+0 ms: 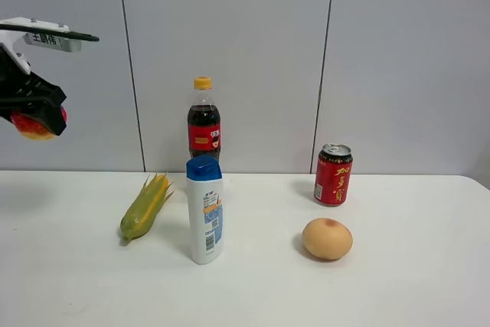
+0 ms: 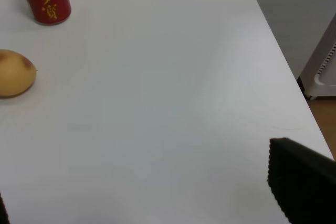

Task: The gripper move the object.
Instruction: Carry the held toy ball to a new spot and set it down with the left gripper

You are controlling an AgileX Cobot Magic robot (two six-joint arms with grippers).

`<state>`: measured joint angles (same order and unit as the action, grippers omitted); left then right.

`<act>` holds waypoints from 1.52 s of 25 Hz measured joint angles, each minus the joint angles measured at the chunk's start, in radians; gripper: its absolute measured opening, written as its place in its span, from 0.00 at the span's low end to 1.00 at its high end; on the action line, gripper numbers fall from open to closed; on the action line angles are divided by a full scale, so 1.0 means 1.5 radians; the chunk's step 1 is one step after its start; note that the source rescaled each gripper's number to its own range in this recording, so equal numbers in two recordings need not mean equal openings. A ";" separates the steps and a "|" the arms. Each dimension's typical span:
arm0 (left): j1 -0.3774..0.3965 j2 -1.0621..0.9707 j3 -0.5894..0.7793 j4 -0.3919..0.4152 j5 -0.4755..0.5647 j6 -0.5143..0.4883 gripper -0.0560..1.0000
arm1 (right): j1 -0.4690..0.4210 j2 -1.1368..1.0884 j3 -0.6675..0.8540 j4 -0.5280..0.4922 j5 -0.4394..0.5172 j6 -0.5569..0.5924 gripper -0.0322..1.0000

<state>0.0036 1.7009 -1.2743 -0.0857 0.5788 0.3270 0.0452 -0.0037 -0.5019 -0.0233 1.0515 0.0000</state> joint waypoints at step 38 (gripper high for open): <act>-0.055 0.255 0.001 -0.080 -0.143 0.053 0.12 | 0.000 0.000 0.000 0.000 0.000 0.000 1.00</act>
<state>-0.0791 2.0834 -1.2732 -0.2051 0.3640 0.4064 0.0452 -0.0037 -0.5019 -0.0233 1.0515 0.0000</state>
